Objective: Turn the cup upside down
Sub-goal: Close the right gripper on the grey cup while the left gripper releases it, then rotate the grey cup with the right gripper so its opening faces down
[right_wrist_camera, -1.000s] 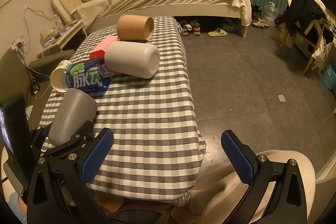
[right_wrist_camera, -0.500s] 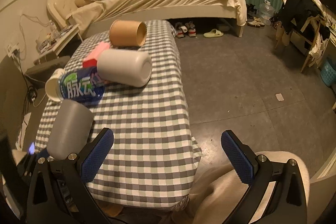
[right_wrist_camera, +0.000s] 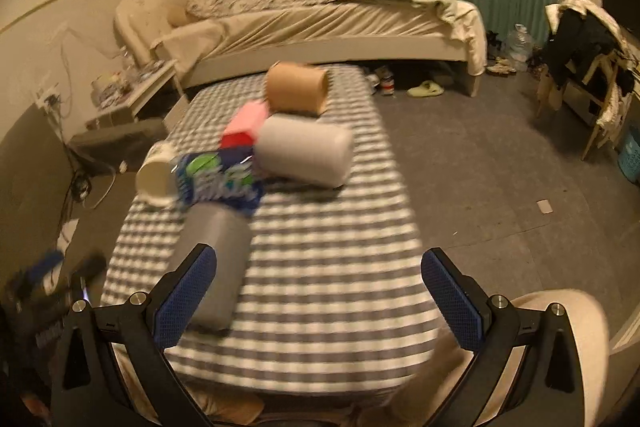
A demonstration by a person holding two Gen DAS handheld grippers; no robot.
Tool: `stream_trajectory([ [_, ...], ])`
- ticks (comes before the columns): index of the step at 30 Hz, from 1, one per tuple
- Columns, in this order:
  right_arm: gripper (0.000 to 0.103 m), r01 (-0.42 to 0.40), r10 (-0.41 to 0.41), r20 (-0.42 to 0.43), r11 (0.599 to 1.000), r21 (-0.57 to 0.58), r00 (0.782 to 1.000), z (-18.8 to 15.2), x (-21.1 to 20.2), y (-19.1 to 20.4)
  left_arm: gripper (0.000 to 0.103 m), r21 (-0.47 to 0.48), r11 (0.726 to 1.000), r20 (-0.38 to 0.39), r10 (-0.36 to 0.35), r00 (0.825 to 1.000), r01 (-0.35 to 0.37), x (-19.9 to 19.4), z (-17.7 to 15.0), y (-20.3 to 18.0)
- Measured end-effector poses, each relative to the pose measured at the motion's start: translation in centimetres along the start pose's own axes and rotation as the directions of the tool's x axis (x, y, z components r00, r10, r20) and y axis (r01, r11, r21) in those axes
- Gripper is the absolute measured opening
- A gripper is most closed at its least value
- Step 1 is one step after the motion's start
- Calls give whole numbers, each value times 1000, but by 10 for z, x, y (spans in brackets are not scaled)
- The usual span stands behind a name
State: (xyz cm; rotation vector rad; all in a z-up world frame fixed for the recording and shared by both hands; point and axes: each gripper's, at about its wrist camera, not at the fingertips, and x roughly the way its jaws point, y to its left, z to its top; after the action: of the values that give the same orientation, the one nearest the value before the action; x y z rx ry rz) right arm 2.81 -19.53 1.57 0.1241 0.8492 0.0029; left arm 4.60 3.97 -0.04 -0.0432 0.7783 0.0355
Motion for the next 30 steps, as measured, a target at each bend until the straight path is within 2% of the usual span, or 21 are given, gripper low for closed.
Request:
stream_trajectory([
  [5,103,-53,47,-87,996,-71,995,-24,31,48,95,25,999,16,33,999,-33,14,-6,7],
  [8,103,-61,46,-132,992,-114,990,-37,49,68,95,40,998,15,47,999,-47,19,-11,11],
  [14,102,-63,49,-180,995,-73,982,-39,79,80,95,0,1000,-16,22,1000,-22,25,-14,26],
  [15,101,-59,46,-186,996,-64,981,-39,84,80,95,-4,1000,-17,20,1000,-21,25,-14,28],
  [17,88,-52,41,-196,997,-53,980,-39,88,78,95,-13,1000,-24,17,1000,-18,26,-14,31],
  [20,72,-78,66,-209,996,-46,976,-38,87,75,95,-19,1000,-32,20,999,-21,27,-15,33],
  [30,72,-86,73,-149,993,-81,986,-26,51,67,95,-15,1000,-29,8,1000,-8,25,-15,28],
])
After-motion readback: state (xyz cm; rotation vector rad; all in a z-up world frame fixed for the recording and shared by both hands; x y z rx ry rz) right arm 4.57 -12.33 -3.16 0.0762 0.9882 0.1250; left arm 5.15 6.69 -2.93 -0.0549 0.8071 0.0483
